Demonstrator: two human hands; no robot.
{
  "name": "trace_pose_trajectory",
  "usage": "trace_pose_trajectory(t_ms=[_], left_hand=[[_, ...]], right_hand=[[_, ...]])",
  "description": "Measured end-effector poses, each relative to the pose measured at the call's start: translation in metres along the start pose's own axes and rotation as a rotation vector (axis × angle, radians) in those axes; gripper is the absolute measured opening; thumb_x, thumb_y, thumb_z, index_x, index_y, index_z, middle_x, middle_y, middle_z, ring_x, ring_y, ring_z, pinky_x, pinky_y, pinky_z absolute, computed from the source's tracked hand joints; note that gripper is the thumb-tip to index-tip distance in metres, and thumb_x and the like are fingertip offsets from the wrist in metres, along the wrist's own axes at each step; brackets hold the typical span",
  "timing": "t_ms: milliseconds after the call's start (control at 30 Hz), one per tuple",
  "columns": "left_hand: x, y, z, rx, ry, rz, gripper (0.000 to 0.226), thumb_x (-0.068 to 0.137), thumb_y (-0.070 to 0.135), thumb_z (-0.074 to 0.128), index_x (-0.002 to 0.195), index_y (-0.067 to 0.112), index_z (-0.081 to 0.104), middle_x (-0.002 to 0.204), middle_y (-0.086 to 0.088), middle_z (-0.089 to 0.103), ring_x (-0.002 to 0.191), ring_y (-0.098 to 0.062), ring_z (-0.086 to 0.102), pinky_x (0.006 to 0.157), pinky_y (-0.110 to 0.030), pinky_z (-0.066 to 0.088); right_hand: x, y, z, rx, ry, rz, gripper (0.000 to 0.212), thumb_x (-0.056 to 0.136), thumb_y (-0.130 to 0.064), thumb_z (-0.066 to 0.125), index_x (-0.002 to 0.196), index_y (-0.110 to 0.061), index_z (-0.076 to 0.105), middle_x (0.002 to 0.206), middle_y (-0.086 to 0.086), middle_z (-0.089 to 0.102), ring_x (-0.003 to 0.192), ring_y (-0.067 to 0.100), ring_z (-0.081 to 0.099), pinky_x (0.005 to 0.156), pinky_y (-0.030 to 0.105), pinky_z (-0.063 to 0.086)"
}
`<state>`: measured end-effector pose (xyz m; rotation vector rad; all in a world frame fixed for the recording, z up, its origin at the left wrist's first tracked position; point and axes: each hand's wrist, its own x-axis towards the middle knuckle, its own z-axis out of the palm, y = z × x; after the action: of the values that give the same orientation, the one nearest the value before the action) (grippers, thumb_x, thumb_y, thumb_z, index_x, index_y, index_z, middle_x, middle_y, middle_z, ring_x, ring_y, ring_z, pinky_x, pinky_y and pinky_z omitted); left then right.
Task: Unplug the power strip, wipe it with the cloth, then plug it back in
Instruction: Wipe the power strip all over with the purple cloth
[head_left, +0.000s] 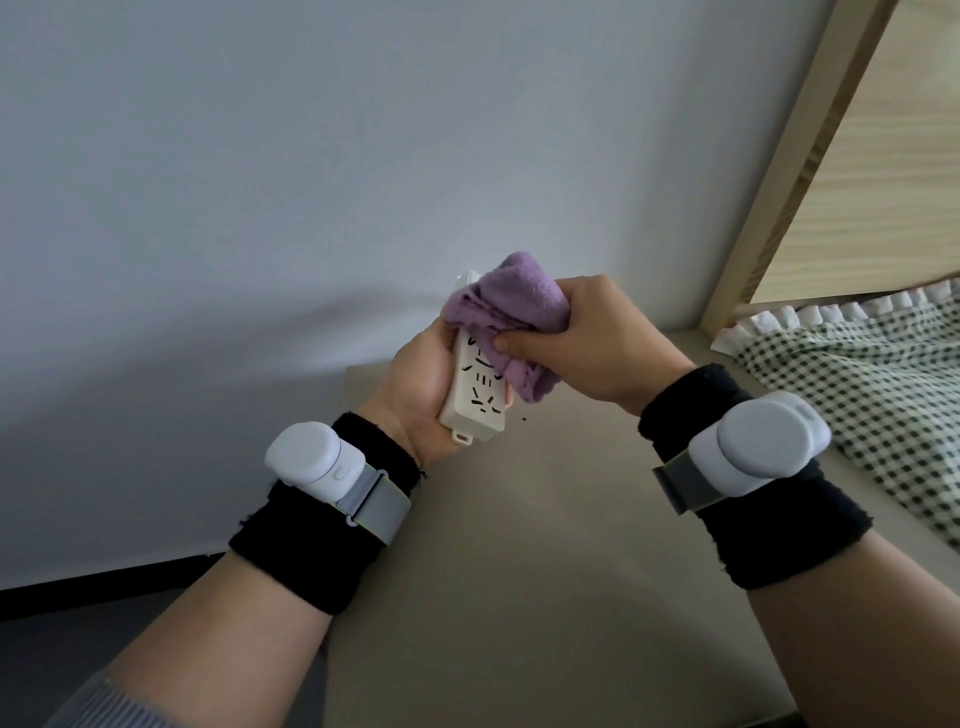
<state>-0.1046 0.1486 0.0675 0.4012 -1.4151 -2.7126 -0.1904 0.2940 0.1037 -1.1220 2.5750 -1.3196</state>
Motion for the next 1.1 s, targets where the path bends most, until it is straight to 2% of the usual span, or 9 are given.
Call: trace_pose_trajectory(t_ms=[133,233,300,433,500,600,733,933,1100], left_hand=[[-0.001,-0.001,0.003,0.051,-0.013,0.027,0.042,0.105,0.051,0.038,0.092,0.019,0.061,0.078,-0.002,0.056,0.065,-0.017,0.054,0.06,-0.029,0.04],[-0.002,-0.002,0.002,0.066,-0.005,0.037,0.04,0.106,0.043,0.038,0.107,0.01,0.061,0.083,-0.005,0.06,0.068,-0.017,0.06,0.063,-0.029,0.048],[-0.001,-0.003,0.001,0.053,0.002,0.047,0.042,0.108,0.039,0.036,0.098,0.008,0.061,0.077,-0.004,0.061,0.063,-0.016,0.061,0.059,-0.027,0.049],[0.002,-0.005,0.003,0.126,0.02,0.056,0.068,0.104,0.063,0.018,0.105,0.014,0.065,0.073,-0.002,0.068,0.058,-0.015,0.064,0.056,-0.024,0.048],[0.002,-0.006,0.002,0.162,0.042,0.066,0.075,0.102,0.068,0.017,0.106,0.012,0.067,0.074,-0.004,0.065,0.058,-0.018,0.062,0.057,-0.027,0.047],[0.001,-0.005,0.001,0.149,0.039,0.088,0.062,0.108,0.054,0.029,0.08,0.014,0.068,0.065,-0.003,0.064,0.053,-0.016,0.063,0.051,-0.024,0.049],[0.003,-0.004,0.0,0.188,0.042,0.096,0.065,0.104,0.064,0.025,0.09,0.01,0.059,0.075,-0.008,0.057,0.063,-0.022,0.054,0.064,-0.033,0.043],[0.0,-0.005,0.0,0.169,0.067,0.083,0.032,0.106,0.036,0.038,0.105,0.009,0.056,0.084,-0.01,0.053,0.07,-0.023,0.054,0.068,-0.034,0.042],[0.002,-0.006,0.002,0.143,0.022,0.093,0.062,0.107,0.057,0.021,0.108,0.01,0.062,0.08,-0.009,0.063,0.07,-0.023,0.058,0.065,-0.031,0.048]], right_hand=[[0.0,-0.008,0.017,0.094,0.114,0.037,0.03,0.085,-0.026,0.084,0.08,-0.002,0.066,0.069,0.002,0.066,0.061,0.017,0.058,0.059,0.035,0.054],[-0.001,-0.008,0.01,0.162,-0.01,0.045,0.03,0.084,-0.024,0.087,0.081,0.0,0.069,0.07,0.0,0.068,0.061,0.014,0.061,0.059,0.033,0.053],[-0.001,-0.01,0.01,0.125,-0.017,0.033,0.03,0.083,-0.026,0.086,0.081,-0.001,0.069,0.07,0.0,0.068,0.061,0.015,0.061,0.06,0.037,0.056],[0.0,-0.013,0.019,0.018,0.141,0.039,0.032,0.086,-0.028,0.082,0.072,-0.009,0.06,0.06,-0.008,0.054,0.053,0.012,0.048,0.052,0.028,0.044],[-0.001,-0.01,0.012,0.055,0.084,0.062,0.033,0.085,-0.027,0.083,0.073,-0.005,0.062,0.059,-0.009,0.057,0.051,0.009,0.051,0.052,0.026,0.046],[-0.004,-0.011,0.001,0.082,-0.052,0.043,0.031,0.081,-0.027,0.088,0.076,-0.003,0.068,0.066,-0.002,0.068,0.059,0.012,0.061,0.06,0.034,0.055],[-0.004,-0.017,0.01,-0.029,0.077,0.001,0.032,0.085,-0.029,0.082,0.086,0.0,0.068,0.081,0.017,0.074,0.067,0.021,0.059,0.068,0.045,0.06],[-0.005,-0.012,0.002,-0.033,-0.049,0.014,0.029,0.081,-0.031,0.087,0.069,-0.018,0.064,0.062,-0.012,0.064,0.056,0.008,0.057,0.053,0.027,0.051],[-0.003,-0.007,0.007,-0.097,0.096,0.029,0.026,0.087,-0.027,0.08,0.084,-0.005,0.065,0.072,0.003,0.065,0.066,0.021,0.057,0.065,0.039,0.056]])
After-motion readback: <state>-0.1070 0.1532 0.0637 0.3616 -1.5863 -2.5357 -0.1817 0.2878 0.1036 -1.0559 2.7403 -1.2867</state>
